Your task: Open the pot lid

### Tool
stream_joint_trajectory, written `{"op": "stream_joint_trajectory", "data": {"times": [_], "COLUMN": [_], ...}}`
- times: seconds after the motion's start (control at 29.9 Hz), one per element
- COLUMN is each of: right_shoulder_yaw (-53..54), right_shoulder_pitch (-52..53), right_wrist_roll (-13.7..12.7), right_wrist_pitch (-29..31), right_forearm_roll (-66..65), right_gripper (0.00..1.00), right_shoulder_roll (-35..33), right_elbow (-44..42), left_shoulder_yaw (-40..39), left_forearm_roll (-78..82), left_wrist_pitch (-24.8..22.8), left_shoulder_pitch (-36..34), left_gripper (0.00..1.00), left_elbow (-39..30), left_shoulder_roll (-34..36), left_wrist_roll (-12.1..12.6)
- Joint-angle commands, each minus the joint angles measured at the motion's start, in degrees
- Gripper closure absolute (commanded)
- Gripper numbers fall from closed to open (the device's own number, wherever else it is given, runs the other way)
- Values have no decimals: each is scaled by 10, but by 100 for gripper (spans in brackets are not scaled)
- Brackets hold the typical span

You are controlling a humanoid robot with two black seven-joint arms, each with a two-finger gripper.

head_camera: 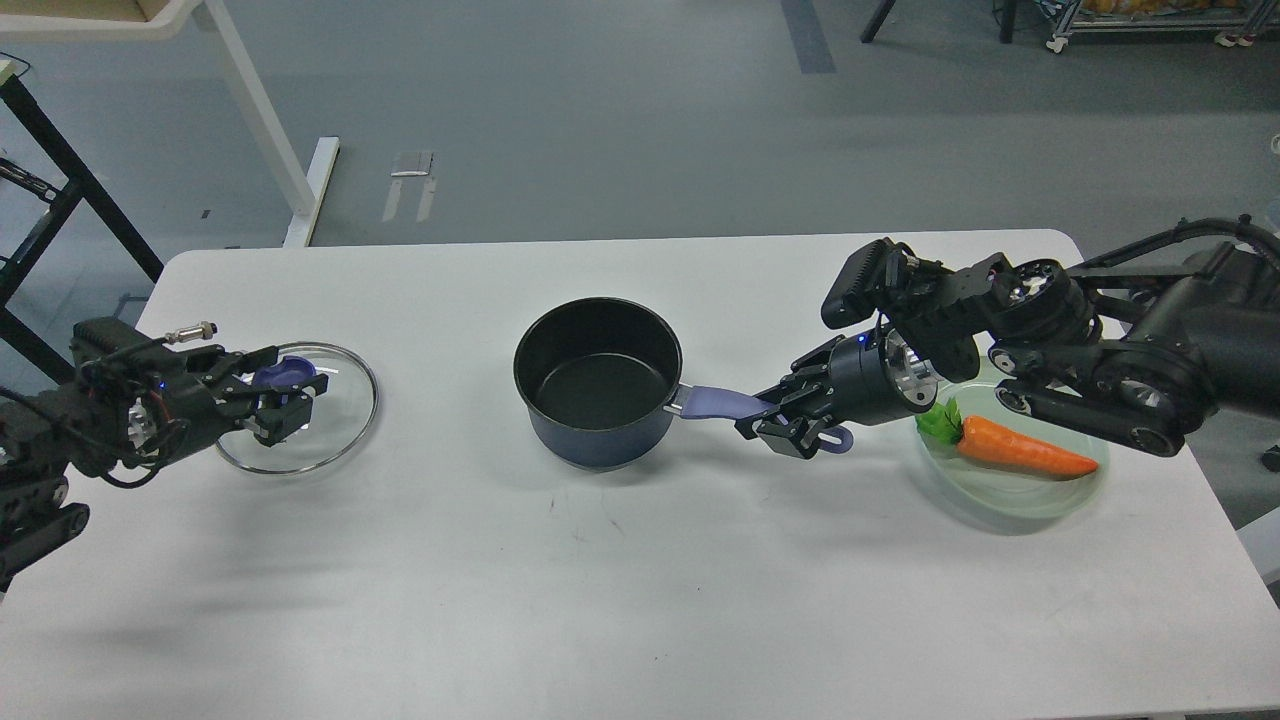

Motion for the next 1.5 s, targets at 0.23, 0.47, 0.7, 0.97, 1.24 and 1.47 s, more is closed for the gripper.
{"op": "stream_joint_trajectory", "data": {"times": [0.23, 0.47, 0.7, 0.97, 1.24, 1.47], "right_shoulder_yaw": [2, 2, 2, 2, 41, 150], "right_shoulder_pitch": [-2, -7, -26, -27, -31, -40], "right_wrist_roll": [0, 0, -8, -11, -9, -9], "right_wrist_pitch": [0, 0, 0, -1, -6, -9], "right_forearm_roll": [1, 1, -1, -1, 13, 144], "right_gripper": [73, 73, 73, 40, 9, 3], "right_shoulder_roll": [-49, -107, -144, -148, -149, -164], "right_elbow": [48, 111, 137, 137, 138, 127], "left_shoulder_yaw": [-1, -4, -3, -4, -9, -10], "left_forearm_roll": [-32, -81, -178, -250, -269, -392], "left_wrist_pitch": [-1, -2, -2, -7, -7, -19], "left_shoulder_pitch": [-7, -11, -36, -61, -67, -105], "left_gripper": [6, 3, 1, 1, 1, 1], "left_elbow": [0, -1, -1, -7, -5, -1], "left_shoulder_roll": [1, 1, 1, -11, -13, -15], "left_wrist_roll": [0, 0, 0, 0, 0, 1]}}
